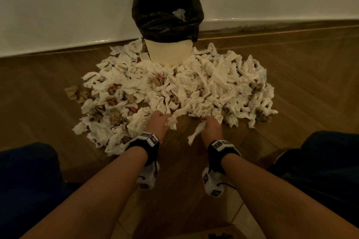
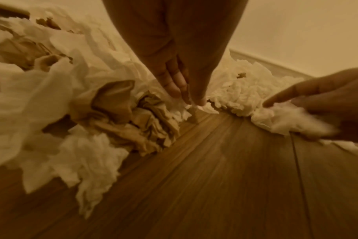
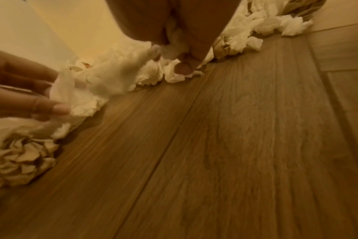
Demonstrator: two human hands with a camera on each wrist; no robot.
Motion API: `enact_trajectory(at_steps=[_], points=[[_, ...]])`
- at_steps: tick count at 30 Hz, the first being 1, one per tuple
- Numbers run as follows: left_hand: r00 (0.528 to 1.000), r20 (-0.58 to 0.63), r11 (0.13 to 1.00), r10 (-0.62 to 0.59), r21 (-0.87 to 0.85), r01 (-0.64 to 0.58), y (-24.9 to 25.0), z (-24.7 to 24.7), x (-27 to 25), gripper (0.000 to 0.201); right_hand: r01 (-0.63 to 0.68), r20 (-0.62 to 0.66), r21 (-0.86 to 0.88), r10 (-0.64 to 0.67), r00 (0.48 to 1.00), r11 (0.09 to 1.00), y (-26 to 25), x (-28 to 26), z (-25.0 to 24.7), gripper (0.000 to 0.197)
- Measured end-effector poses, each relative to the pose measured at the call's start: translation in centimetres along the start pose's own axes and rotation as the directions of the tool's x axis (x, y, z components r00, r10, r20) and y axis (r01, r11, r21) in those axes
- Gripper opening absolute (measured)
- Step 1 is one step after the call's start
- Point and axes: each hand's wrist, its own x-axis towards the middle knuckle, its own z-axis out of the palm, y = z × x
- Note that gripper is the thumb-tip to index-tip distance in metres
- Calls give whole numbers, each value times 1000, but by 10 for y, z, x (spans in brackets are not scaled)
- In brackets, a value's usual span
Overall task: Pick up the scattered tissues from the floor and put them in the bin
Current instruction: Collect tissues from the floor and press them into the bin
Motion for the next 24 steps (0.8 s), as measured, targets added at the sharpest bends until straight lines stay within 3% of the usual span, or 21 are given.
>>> enact_trajectory(at_steps=[3,5,8,11,16,21,24], points=[[999,-42,999,11,38,-9,-3,-1,2,25,-54,25,-54,55,998,997,1,-4,2,33],[1000,-2,999,6,48,-6,-4,-4,2,25,-67,69,-125,76,995,990,3,-4,-1,22],[999,-32,996,-41,-83,38,-3,-10,0,38,-65,154,-224,101,983,973,4,-3,-5,30],[990,-58,966,-125,-234,108,-1,-12,-4,60,-72,222,-214,120,968,974,1,-3,-11,39],[989,-139,991,-52,-132,33,7,-22,-5,29,-66,258,-154,104,961,986,-11,-8,-17,30],[982,-137,972,-131,-212,100,17,-38,-9,27,3,230,-190,42,972,982,-21,-13,-24,47],[980,-125,949,-155,-294,112,24,-53,-8,30,-7,260,-200,60,964,980,-30,-8,-33,43]])
